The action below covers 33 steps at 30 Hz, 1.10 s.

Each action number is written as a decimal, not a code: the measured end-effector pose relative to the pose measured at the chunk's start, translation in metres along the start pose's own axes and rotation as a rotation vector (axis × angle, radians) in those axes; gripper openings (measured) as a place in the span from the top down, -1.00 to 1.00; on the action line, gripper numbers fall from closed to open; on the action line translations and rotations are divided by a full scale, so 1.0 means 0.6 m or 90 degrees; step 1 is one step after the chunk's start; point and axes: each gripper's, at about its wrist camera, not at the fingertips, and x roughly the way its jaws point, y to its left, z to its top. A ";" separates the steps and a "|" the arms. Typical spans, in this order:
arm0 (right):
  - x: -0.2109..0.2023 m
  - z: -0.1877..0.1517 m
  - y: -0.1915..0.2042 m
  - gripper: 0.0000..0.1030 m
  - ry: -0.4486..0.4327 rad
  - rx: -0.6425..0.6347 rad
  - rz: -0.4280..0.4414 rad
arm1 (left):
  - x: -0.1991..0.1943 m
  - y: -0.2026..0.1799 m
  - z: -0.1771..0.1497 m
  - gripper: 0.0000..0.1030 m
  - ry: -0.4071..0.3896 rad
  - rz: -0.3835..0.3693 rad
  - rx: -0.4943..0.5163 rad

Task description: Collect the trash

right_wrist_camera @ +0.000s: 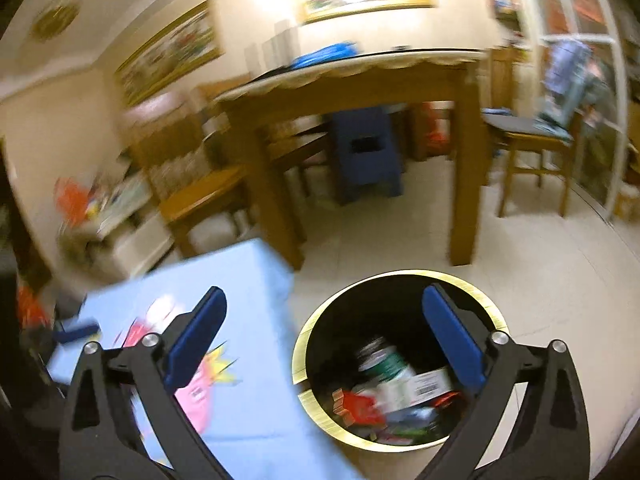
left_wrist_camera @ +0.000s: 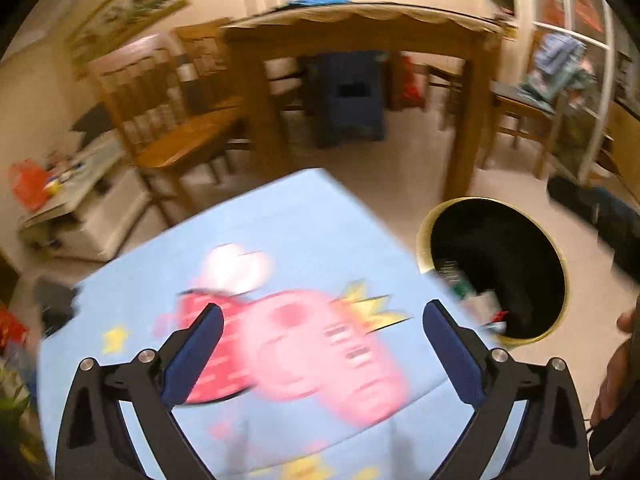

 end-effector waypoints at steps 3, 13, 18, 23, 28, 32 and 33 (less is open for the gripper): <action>-0.007 -0.025 0.091 -0.89 0.020 -0.040 0.041 | -0.035 0.078 -0.030 -0.87 -0.002 0.054 -0.047; -0.141 -0.006 0.288 -0.89 -0.019 -0.089 0.112 | -0.231 0.260 -0.090 -0.87 -0.071 0.196 -0.153; -0.212 -0.001 0.354 -0.89 -0.048 -0.120 0.135 | -0.316 0.283 -0.116 -0.87 -0.121 0.186 -0.176; -0.216 -0.024 0.379 -0.89 -0.026 -0.146 0.125 | -0.330 0.278 -0.131 -0.87 -0.128 0.183 -0.177; -0.217 -0.032 0.373 -0.89 -0.023 -0.144 0.124 | -0.332 0.279 -0.136 -0.87 -0.125 0.176 -0.184; -0.220 -0.041 0.376 -0.89 -0.021 -0.148 0.123 | -0.334 0.280 -0.139 -0.87 -0.129 0.177 -0.189; -0.221 -0.041 0.376 -0.89 -0.019 -0.146 0.124 | -0.333 0.281 -0.139 -0.87 -0.128 0.176 -0.191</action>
